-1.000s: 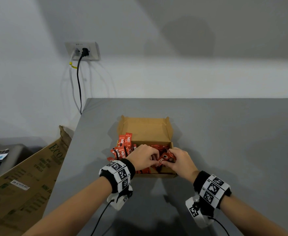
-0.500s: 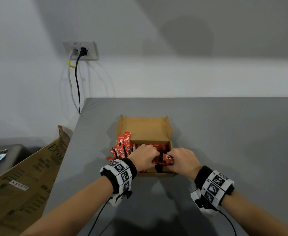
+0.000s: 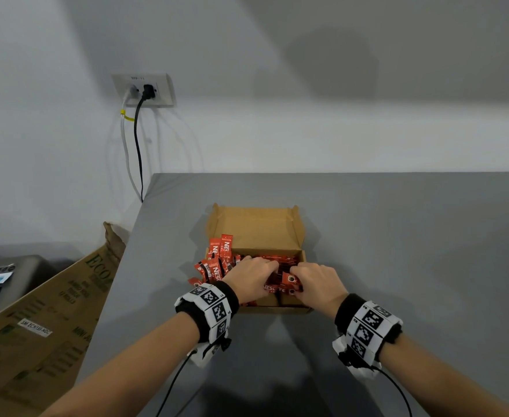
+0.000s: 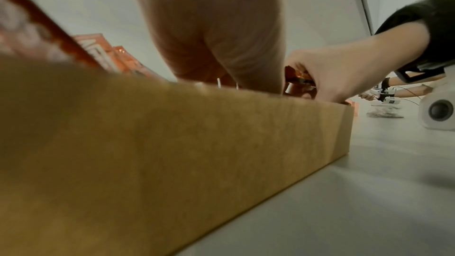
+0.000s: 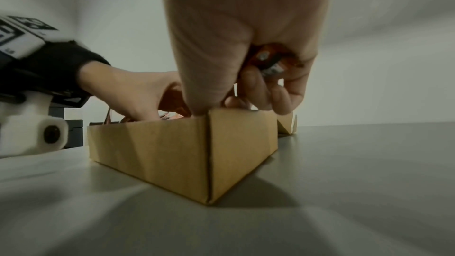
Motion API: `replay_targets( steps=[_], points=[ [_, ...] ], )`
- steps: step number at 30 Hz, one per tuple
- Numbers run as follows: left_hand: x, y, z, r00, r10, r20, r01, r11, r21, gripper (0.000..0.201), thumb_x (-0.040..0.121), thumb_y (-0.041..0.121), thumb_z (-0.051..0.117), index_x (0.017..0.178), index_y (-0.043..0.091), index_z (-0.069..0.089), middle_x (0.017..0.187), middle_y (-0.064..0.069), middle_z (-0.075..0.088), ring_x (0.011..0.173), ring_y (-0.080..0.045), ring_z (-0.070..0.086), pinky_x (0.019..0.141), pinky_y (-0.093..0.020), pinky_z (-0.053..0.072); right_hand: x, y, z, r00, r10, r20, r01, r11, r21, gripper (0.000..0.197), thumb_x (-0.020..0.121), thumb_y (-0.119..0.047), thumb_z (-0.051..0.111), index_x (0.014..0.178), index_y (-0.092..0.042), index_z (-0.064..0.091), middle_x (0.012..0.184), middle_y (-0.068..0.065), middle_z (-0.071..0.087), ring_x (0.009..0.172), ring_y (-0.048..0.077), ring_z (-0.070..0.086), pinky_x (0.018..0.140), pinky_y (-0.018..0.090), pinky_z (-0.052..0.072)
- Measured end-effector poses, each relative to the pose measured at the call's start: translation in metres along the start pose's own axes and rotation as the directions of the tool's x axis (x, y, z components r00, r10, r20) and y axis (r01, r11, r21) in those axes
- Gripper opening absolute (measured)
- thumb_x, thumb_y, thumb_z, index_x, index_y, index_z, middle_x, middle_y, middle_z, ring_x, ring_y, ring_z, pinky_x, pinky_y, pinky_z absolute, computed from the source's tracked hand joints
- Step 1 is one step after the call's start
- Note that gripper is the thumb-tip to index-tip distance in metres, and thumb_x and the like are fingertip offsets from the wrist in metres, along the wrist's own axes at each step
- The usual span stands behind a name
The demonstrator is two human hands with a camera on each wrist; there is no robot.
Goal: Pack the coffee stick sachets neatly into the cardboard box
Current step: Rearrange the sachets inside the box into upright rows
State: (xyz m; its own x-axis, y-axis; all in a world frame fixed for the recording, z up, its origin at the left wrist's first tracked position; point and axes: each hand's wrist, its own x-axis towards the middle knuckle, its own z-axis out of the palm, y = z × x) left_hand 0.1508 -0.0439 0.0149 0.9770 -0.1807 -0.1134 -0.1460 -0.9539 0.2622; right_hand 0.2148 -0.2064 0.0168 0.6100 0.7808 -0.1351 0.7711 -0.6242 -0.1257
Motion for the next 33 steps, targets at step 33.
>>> replay_targets(
  steps=[33],
  points=[
    [0.002, 0.001, -0.002, 0.996, -0.091, -0.007, 0.09, 0.987, -0.13, 0.03, 0.083, 0.02, 0.062, 0.11, 0.01, 0.056, 0.101, -0.007, 0.067, 0.095, -0.023, 0.061, 0.087, -0.034, 0.047, -0.001, 0.013, -0.009, 0.993, 0.031, -0.112, 0.042, 0.808, 0.588, 0.019, 0.093, -0.025, 0.054, 0.1, -0.011, 0.067, 0.091, 0.003, 0.064, 0.083, 0.01, 0.058, 0.072, 0.01, 0.041]
  ],
)
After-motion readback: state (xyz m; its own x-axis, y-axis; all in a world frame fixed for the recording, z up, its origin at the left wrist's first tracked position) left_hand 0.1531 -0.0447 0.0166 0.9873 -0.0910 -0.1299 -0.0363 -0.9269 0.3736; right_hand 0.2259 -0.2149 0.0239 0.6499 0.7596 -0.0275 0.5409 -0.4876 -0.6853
